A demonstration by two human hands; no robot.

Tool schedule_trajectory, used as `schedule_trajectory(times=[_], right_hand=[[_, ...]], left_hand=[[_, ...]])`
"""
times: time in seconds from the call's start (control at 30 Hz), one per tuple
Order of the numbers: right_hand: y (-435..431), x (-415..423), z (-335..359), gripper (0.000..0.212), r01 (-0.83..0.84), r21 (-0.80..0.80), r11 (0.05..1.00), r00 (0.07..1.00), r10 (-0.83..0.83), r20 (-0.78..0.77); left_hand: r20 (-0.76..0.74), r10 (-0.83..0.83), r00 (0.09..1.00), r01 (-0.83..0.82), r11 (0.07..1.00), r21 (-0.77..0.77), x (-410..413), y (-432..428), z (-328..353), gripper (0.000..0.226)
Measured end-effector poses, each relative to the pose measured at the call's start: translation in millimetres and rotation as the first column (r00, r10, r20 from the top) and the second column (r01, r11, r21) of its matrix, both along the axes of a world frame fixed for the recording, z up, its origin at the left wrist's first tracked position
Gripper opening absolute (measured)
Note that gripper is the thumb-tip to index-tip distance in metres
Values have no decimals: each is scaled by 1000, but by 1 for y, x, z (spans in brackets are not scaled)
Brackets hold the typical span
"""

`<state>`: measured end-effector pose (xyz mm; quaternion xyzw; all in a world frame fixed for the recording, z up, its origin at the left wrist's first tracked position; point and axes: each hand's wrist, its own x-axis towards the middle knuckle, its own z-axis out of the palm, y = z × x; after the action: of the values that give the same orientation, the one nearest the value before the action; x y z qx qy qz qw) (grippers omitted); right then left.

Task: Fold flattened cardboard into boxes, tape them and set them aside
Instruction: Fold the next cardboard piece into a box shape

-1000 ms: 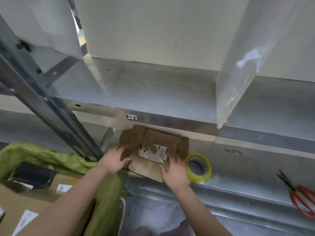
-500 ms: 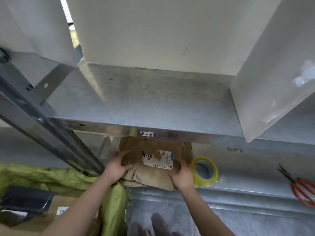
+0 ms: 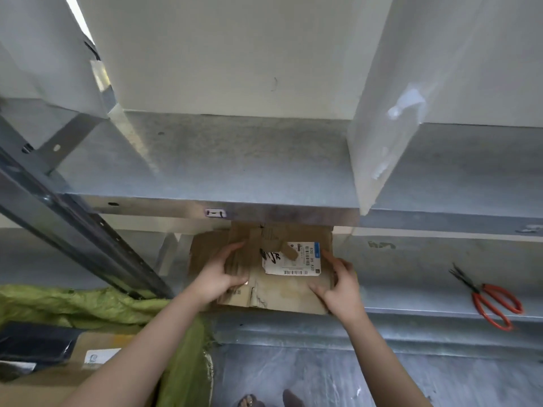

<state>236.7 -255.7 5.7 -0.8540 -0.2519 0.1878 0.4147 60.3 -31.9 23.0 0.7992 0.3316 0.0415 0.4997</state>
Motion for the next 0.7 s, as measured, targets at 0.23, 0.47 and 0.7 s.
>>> schedule_trajectory(times=[0.23, 0.47, 0.7], right_hand=[[-91, 67, 4, 76, -23, -41, 999, 999, 24, 32], [-180, 154, 8, 75, -79, -84, 993, 996, 83, 44], [-261, 205, 18, 81, -49, -33, 998, 994, 52, 101]], left_hand=[[31, -24, 999, 23, 999, 38, 69, -85, 1, 81], [55, 39, 998, -40, 999, 18, 138, -198, -6, 84], [90, 83, 992, -79, 996, -45, 191, -289, -3, 97]])
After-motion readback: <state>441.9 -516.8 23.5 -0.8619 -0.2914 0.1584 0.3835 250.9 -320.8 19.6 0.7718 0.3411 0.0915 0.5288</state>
